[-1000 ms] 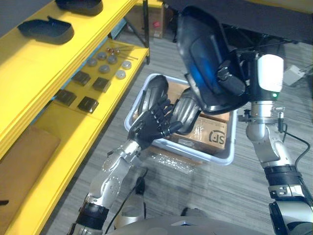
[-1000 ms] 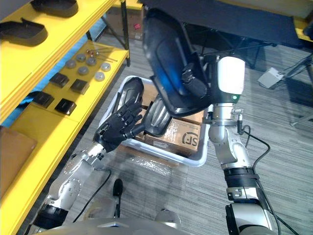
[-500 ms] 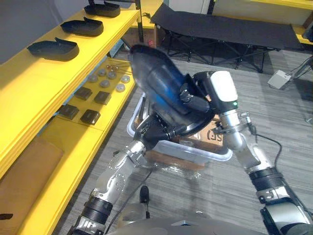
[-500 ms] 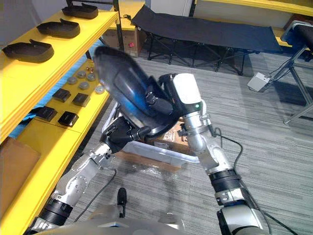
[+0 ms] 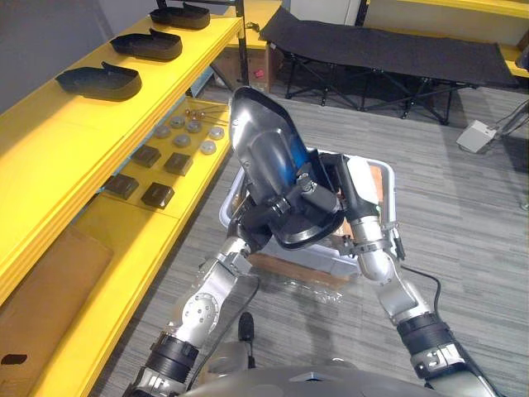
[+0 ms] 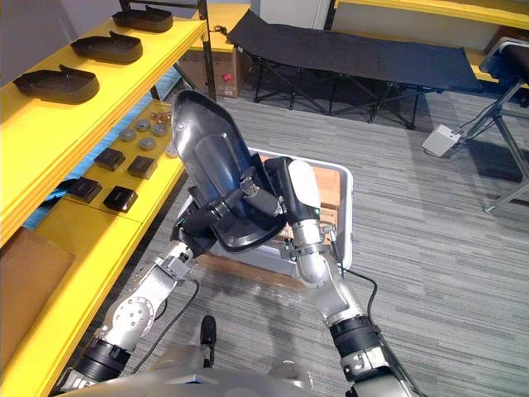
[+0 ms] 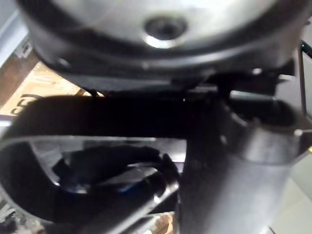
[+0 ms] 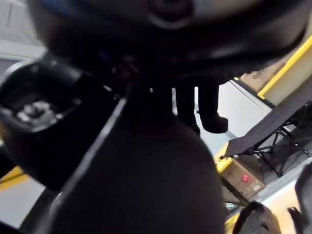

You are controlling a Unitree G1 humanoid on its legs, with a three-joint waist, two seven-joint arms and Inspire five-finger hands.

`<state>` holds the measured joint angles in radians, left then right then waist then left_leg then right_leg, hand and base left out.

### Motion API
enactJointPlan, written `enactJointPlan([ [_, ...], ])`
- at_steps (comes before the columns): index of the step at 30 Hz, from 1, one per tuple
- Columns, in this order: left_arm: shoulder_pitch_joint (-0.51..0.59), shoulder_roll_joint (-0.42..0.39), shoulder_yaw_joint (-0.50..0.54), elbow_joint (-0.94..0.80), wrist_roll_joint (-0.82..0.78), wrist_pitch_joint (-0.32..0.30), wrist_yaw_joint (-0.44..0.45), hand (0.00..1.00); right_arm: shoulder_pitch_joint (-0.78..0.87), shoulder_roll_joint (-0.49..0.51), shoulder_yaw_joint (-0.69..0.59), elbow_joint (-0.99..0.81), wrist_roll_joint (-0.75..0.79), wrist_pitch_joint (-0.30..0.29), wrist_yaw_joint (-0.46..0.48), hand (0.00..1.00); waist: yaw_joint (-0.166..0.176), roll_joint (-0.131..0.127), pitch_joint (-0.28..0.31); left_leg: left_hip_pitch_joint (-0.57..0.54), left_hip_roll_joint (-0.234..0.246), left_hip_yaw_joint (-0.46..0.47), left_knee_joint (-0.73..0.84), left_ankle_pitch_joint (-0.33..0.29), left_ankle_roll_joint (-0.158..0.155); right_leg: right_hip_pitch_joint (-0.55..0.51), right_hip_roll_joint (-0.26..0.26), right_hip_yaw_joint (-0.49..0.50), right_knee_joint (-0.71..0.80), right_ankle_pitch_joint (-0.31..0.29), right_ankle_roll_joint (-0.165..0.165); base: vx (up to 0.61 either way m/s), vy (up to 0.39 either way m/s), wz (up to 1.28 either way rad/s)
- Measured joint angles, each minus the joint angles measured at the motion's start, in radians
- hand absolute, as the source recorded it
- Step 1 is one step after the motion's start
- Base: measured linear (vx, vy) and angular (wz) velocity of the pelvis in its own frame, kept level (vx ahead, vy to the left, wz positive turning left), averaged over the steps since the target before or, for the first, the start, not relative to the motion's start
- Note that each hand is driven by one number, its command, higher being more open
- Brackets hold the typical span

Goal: Walk over and take three plastic housings, then place them on the shelf

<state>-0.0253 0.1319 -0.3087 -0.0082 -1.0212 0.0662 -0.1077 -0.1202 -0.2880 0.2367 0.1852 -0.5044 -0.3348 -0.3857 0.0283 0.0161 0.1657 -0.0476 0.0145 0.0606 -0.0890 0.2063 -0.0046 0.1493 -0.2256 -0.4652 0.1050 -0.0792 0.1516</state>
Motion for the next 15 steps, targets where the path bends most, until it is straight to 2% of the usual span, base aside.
enactJointPlan([
  [6, 0.008, -0.010, 0.001, 0.060, -0.003, -0.022, 0.086, 0.00, 0.038, 0.030, 0.052, -0.001, 0.016, 0.000, -0.062, 0.00, -0.006, 0.001, -0.020, 0.000, 0.001, 0.002, 0.000, 0.000, 0.000, -0.001, 0.001, 0.002, -0.002, 0.002, -0.001, 0.00, -0.005, -0.01],
  [14, 0.047, -0.016, -0.010, 0.060, 0.043, -0.038, 0.090, 0.00, 0.080, 0.057, 0.082, 0.000, 0.015, 0.006, -0.088, 0.00, -0.001, -0.003, -0.027, 0.000, 0.000, 0.004, 0.000, -0.004, -0.006, -0.001, 0.000, 0.004, -0.001, 0.003, -0.003, 0.00, 0.000, 0.00],
  [15, 0.047, -0.016, -0.012, 0.059, 0.049, -0.038, 0.089, 0.00, 0.085, 0.057, 0.086, 0.000, 0.019, 0.006, -0.098, 1.00, -0.002, -0.004, -0.027, 0.000, 0.001, 0.006, 0.000, -0.004, -0.006, -0.002, 0.000, 0.005, -0.001, 0.003, -0.003, -0.02, -0.011, -0.03],
])
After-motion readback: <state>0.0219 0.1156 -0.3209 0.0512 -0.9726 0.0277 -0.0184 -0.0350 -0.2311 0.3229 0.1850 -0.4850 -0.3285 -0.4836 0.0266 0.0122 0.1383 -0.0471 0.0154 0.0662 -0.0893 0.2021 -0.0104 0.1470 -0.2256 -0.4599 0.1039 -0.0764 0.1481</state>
